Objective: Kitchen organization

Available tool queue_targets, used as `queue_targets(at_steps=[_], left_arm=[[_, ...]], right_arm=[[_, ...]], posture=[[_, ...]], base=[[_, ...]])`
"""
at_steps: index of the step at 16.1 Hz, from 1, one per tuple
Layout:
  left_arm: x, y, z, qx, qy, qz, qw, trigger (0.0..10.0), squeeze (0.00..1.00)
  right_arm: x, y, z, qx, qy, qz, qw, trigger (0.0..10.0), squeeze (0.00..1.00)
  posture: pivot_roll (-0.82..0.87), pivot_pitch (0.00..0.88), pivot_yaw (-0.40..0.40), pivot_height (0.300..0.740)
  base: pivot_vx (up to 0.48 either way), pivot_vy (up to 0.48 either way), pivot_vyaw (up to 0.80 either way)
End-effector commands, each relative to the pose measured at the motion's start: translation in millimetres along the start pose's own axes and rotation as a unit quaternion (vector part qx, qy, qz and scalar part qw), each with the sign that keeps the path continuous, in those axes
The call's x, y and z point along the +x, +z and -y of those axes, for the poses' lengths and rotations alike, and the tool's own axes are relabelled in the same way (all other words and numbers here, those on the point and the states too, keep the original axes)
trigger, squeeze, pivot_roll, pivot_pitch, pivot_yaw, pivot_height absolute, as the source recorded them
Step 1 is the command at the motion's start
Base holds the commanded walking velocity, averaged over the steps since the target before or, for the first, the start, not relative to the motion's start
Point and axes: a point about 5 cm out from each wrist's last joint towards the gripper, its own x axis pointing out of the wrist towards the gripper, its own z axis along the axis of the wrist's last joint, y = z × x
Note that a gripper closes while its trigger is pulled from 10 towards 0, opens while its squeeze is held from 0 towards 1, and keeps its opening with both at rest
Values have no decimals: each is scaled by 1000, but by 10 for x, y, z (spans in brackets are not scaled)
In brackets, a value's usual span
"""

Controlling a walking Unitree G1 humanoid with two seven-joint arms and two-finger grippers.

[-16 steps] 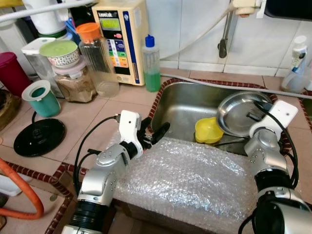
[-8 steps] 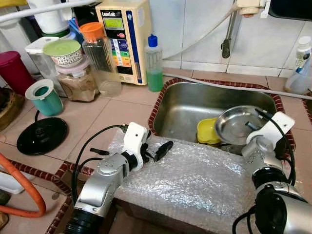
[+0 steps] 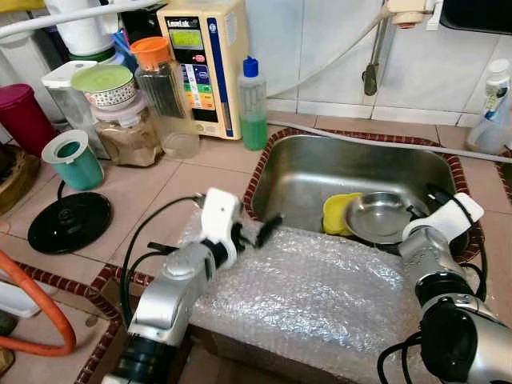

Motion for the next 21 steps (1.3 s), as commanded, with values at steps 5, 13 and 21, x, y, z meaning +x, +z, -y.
queue_targets(at_steps=[5,13,21], left_arm=[[-23,132,-247,-11,139,10,990,10000,1000],[-336,61,-272,-37,203,38,978,10000,0],[-516,306,-58,29,160,83,983,10000,0]], right_arm=[[-47,79,-177,-87,94,41,991,10000,1000],[-617,173,-276,-175,222,184,941,10000,1000],[-1363,214,-226,-276,297,251,879,10000,0]], posture=[[60,0,73,740],[50,0,83,740],[6,0,79,740]], base=[[0,0,0],[0,0,0],[0,0,-298]])
